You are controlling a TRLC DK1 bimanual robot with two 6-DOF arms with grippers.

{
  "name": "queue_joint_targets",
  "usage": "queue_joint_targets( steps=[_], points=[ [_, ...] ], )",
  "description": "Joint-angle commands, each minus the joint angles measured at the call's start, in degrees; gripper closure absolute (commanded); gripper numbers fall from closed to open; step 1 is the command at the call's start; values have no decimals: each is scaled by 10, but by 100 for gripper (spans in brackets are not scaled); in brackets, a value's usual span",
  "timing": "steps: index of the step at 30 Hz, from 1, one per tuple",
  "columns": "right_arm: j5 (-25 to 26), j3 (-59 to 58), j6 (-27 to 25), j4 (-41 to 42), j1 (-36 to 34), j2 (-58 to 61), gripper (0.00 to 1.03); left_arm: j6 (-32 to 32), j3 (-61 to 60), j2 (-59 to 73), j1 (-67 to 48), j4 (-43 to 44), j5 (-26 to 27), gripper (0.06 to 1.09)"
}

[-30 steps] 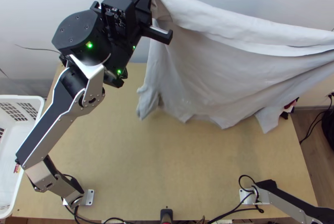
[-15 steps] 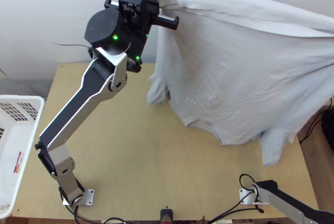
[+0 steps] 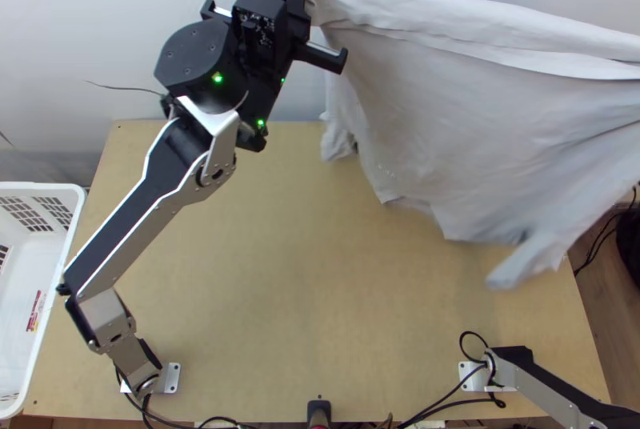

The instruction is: Fold the t-shirt

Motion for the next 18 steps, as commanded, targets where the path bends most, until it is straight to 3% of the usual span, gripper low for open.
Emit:
queue_joint_targets(
  steps=[1,10,18],
  points=[
    [1,-9,2,28,-30,6,100,-5,-1,-42,-30,-92,15,105],
    [1,-32,2,91,-56,19,100,-1,1,-82,-112,-208,57,105],
    [1,-17,3,169,-63,47,100,20,2,-109,-201,-237,42,105]
  ],
)
